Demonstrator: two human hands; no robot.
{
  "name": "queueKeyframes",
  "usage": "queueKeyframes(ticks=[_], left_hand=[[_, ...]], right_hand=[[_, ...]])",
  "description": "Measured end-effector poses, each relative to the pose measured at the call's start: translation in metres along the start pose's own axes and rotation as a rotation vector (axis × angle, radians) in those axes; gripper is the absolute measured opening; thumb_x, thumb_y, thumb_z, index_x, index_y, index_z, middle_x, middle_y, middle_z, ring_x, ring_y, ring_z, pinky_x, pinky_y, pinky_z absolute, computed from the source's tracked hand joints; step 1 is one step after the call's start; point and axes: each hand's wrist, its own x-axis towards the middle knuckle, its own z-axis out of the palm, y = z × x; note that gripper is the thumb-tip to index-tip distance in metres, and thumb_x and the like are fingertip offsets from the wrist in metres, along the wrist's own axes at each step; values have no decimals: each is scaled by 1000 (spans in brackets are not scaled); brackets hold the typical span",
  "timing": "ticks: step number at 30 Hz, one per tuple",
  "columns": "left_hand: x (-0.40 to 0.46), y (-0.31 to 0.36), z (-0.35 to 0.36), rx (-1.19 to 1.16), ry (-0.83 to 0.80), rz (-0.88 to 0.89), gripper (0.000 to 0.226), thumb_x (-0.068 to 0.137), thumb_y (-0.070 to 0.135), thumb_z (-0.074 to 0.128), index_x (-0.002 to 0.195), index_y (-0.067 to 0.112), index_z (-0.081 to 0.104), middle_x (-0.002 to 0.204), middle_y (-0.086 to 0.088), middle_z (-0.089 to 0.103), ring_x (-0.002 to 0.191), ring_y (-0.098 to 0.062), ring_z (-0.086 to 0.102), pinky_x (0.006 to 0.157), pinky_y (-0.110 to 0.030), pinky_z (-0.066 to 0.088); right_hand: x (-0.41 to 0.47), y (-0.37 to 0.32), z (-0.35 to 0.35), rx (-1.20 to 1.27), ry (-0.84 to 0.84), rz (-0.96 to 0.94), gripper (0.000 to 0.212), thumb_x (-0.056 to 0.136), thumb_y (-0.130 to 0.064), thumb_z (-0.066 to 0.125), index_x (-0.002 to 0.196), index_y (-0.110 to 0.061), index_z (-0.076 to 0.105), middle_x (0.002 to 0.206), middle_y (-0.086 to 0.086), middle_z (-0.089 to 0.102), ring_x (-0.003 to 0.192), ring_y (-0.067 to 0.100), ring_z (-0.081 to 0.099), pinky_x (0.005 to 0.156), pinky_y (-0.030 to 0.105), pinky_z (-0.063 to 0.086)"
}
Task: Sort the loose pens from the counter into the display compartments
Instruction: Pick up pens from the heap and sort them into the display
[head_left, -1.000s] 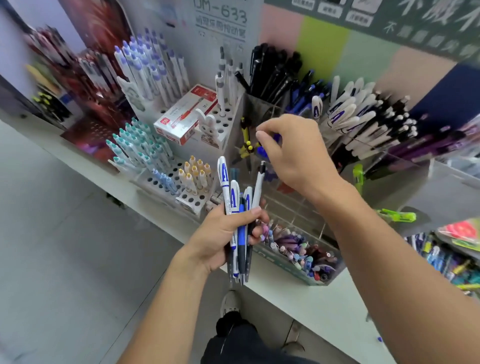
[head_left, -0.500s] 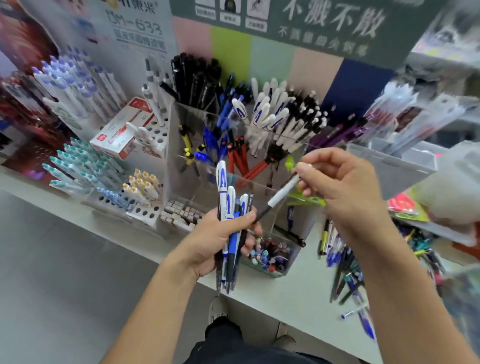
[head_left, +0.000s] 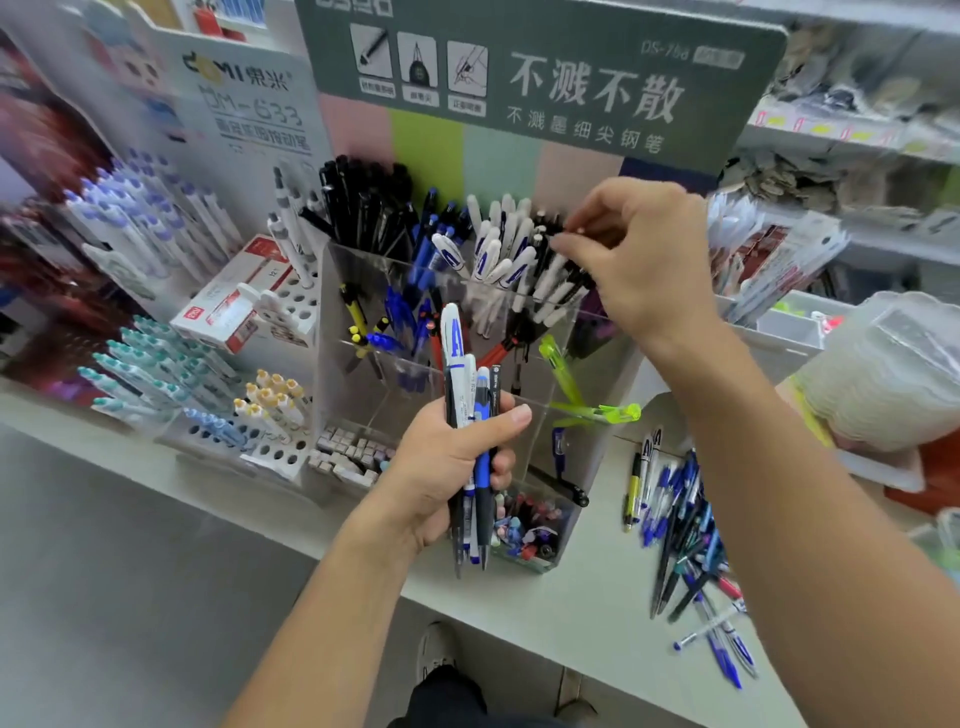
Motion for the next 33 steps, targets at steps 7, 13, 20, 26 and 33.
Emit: queueKeyframes(ticks=[7, 13, 20, 26, 33], left_hand=[[-7, 2, -4, -75, -45, -27, 31, 72, 12, 83, 93, 10, 61, 65, 1, 57, 50, -11, 51, 44, -20, 44], [-8, -2, -9, -48, -93, -13, 38, 74, 13, 77, 104, 6, 55, 65, 1, 51, 53, -12, 47, 48, -21, 43], [-9, -4, -3, 120, -214, -22, 28, 76, 13, 73, 101, 10, 61, 66, 3, 55, 60, -11, 51, 55, -24, 49], [-2, -6, -4, 236, -278, -4, 29, 84, 3, 72, 108, 13, 58, 75, 4, 60, 66, -10, 58, 65, -25, 54], [-1, -13, -6, 104, -221, -35, 27, 86, 20, 68, 109, 7, 63, 85, -3, 66, 71, -12, 61, 63, -27, 55]], right_hand=[[15, -8, 21, -241, -89, 31, 16, 80, -26, 85, 83, -11, 80, 89, 7, 68, 84, 23, 64, 80, 38, 57], [-39, -21, -6, -50, 46, -1, 15, 94, -31, 68, 94, -19, 77, 83, -4, 69, 73, 10, 57, 71, 24, 46], [-100, -16, -9, 399, -578, 388, 37, 61, -46, 84, 86, -19, 78, 71, 10, 69, 62, 16, 56, 63, 40, 51], [-94, -8, -14, 478, -679, 544, 18, 79, -17, 84, 82, -1, 76, 60, -1, 65, 46, 2, 45, 46, 12, 36], [-91, -7, 1, 502, -617, 635, 15, 84, -3, 74, 70, -7, 72, 58, 7, 60, 55, 14, 51, 48, 20, 41]])
